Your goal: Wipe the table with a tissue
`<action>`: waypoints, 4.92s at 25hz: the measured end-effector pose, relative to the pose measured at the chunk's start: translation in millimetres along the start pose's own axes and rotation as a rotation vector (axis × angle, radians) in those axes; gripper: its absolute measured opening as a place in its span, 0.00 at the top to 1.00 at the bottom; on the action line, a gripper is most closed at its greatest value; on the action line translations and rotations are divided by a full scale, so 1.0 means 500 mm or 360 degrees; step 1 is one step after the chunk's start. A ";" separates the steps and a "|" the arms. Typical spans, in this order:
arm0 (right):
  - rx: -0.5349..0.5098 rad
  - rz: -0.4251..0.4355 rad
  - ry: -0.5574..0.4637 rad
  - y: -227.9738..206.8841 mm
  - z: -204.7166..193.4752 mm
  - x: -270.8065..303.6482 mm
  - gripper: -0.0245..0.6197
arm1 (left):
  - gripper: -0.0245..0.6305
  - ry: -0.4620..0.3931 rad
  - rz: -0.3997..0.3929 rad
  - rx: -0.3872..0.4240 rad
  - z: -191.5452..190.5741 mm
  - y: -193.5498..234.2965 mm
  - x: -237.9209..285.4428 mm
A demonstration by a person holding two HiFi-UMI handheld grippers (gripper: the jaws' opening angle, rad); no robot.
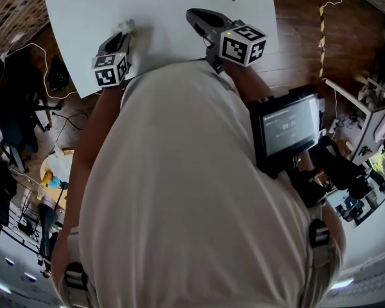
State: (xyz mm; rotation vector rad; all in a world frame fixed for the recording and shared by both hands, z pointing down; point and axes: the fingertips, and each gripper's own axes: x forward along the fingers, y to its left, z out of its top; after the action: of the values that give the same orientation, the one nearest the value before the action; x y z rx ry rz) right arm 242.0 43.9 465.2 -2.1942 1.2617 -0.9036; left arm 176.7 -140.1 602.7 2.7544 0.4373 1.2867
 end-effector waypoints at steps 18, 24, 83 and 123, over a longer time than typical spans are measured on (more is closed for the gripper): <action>0.0085 -0.0020 -0.0059 -0.055 0.004 -0.063 0.95 | 0.85 0.0015 0.0317 -0.0224 -0.021 0.124 -0.014; 0.0094 -0.0014 -0.0069 -0.065 0.007 -0.055 0.95 | 0.85 0.0004 0.0065 -0.0095 0.019 0.043 0.021; 0.0141 -0.0238 -0.0135 -0.081 -0.040 -0.155 0.95 | 0.87 0.0233 -0.0174 0.0929 0.229 -0.013 0.222; 0.0173 -0.0241 -0.0193 -0.095 -0.031 -0.165 0.95 | 0.86 0.0096 -0.0318 0.0856 0.124 -0.228 0.201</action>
State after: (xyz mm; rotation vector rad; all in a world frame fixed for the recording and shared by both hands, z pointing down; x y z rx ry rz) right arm 228.0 138.2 481.3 -2.2446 0.9787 -0.8605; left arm 259.1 1.2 616.2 2.9697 1.1871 1.3645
